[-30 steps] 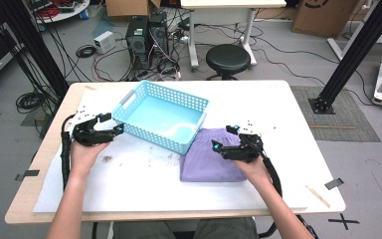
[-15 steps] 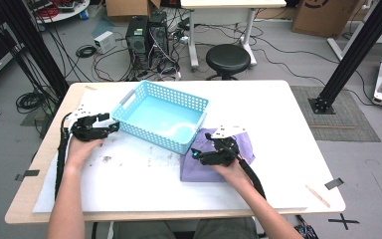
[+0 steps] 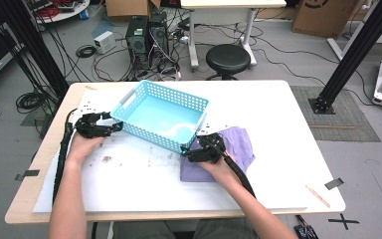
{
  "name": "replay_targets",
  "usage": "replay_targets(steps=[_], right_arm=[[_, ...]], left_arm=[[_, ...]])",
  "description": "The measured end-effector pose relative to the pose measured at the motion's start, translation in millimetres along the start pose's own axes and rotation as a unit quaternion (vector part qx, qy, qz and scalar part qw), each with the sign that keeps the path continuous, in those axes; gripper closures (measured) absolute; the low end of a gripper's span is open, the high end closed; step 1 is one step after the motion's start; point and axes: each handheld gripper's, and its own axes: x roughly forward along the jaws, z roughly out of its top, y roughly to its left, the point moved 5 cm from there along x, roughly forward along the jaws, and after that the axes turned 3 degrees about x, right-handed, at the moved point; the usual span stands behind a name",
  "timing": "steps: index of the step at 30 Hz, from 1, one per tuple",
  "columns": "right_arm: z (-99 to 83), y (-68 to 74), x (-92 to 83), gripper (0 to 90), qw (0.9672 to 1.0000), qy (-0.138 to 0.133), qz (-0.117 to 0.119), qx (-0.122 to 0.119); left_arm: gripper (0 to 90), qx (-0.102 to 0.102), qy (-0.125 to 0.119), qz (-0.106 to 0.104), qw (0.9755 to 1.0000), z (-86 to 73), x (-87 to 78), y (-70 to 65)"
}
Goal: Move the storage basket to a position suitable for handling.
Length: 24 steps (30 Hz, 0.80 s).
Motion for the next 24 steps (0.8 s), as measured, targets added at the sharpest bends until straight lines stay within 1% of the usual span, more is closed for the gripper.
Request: replay_targets(steps=[1, 2, 3, 4, 5, 6, 8, 9, 11, 15, 20, 22, 23, 24], right_arm=[[0.9, -0.3, 1.1, 20.9, 1.0, -0.002, -0.002, -0.001], [2.4, 1.0, 3.1, 20.9, 1.0, -0.003, 0.003, -0.001], [2.4, 1.0, 3.1, 20.9, 1.0, -0.003, 0.003, -0.001], [3.1, 2.2, 3.7, 20.8, 1.0, -0.003, 0.003, -0.003], [4.6, 3.6, 4.5, 20.7, 0.9999, -0.003, -0.004, -0.009], [6.0, 3.7, 6.0, 20.7, 0.9999, -0.004, -0.012, -0.01], [6.2, 2.7, 6.6, 20.8, 0.9999, -0.003, -0.013, -0.008], [6.8, 0.5, 7.0, 21.7, 0.9998, -0.008, -0.016, -0.006], [8.2, -0.6, 6.5, 22.5, 0.9997, -0.011, -0.02, -0.008], [13.0, -1.8, 4.6, 22.7, 0.9996, -0.013, -0.021, -0.012], [22.0, -5.7, 0.4, 22.8, 0.9995, -0.019, -0.019, -0.015], [27.6, -11.9, -3.7, 23.3, 0.9995, -0.023, -0.016, -0.012], [27.6, -11.9, -3.7, 23.3, 0.9995, -0.023, -0.016, -0.012], [30.5, -16.7, -6.1, 23.8, 0.9997, -0.021, -0.013, -0.009]], left_arm=[[24.0, -0.003, 0.0, -0.003, 1.0, -0.7, 0.2, 0.3], [25.1, -0.006, -0.001, -0.007, 1.0, -1.5, 0.7, 0.5], [25.1, -0.007, -0.002, -0.01, 0.9999, -1.6, 0.8, 0.4], [26.9, -0.007, -0.003, -0.02, 0.9998, -1.5, 0.2, -0.7], [31.8, -0.002, -0.004, -0.029, 0.9996, -1.0, -0.4, -2.1], [37.7, 0.002, -0.003, -0.028, 0.9996, -0.5, -0.4, -3.1], [37.7, 0.012, 0.0, -0.024, 0.9997, 0.3, -0.3, -3.7], [37.8, 0.014, 0.0, -0.022, 0.9997, 0.6, 0.0, -4.1], [37.9, 0.018, 0.001, -0.021, 0.9996, 0.6, 0.2, -4.2], [38.4, 0.017, 0.001, -0.018, 0.9997, 1.5, -0.2, -4.5], [41.1, 0.021, -0.003, -0.007, 0.9997, 5.9, -2.1, -6.3], [42.9, 0.023, -0.004, -0.003, 0.9997, 7.6, -1.9, -8.1], [42.9, 0.022, -0.008, -0.006, 0.9997, 9.2, -2.3, -9.4], [44.1, 0.022, -0.01, -0.005, 0.9997, 10.5, -2.2, -10.7]])
